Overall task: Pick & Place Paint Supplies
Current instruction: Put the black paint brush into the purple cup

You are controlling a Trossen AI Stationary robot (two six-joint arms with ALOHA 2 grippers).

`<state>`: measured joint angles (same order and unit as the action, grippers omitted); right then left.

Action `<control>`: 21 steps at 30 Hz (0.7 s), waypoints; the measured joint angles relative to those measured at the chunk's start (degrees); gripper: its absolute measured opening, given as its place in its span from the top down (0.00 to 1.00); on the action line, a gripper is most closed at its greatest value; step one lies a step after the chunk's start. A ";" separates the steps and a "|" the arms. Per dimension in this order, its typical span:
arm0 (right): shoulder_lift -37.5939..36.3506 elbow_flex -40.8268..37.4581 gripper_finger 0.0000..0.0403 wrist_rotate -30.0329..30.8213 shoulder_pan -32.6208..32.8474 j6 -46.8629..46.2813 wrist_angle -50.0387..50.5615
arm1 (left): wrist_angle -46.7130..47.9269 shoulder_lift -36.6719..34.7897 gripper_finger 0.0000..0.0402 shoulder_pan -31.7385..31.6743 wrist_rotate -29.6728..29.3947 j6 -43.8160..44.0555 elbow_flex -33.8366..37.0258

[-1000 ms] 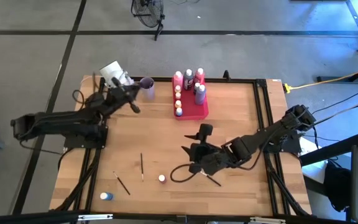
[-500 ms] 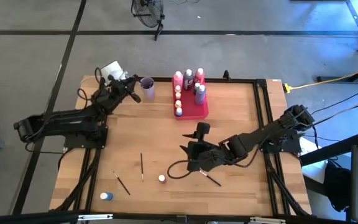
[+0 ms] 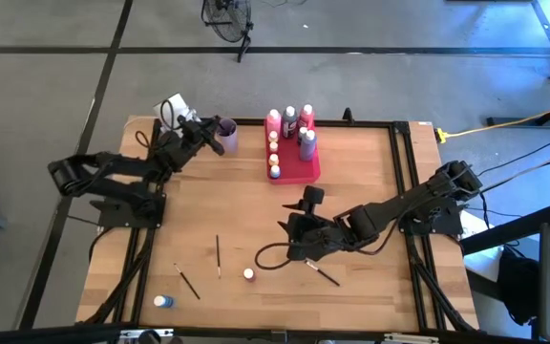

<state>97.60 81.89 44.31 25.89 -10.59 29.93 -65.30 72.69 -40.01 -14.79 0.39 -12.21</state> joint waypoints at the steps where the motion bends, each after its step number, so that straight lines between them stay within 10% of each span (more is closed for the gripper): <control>1: 0.00 0.00 0.47 -0.02 0.00 -0.19 0.26 | -0.46 1.11 0.96 -0.24 0.00 0.36 0.00; 21: 0.00 0.00 0.47 0.00 0.00 -1.23 2.37 | -2.72 13.18 0.95 -1.38 5.95 2.95 -3.08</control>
<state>97.60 81.89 44.31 25.89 -11.81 32.29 -68.02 85.86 -41.39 -8.84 3.33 -15.29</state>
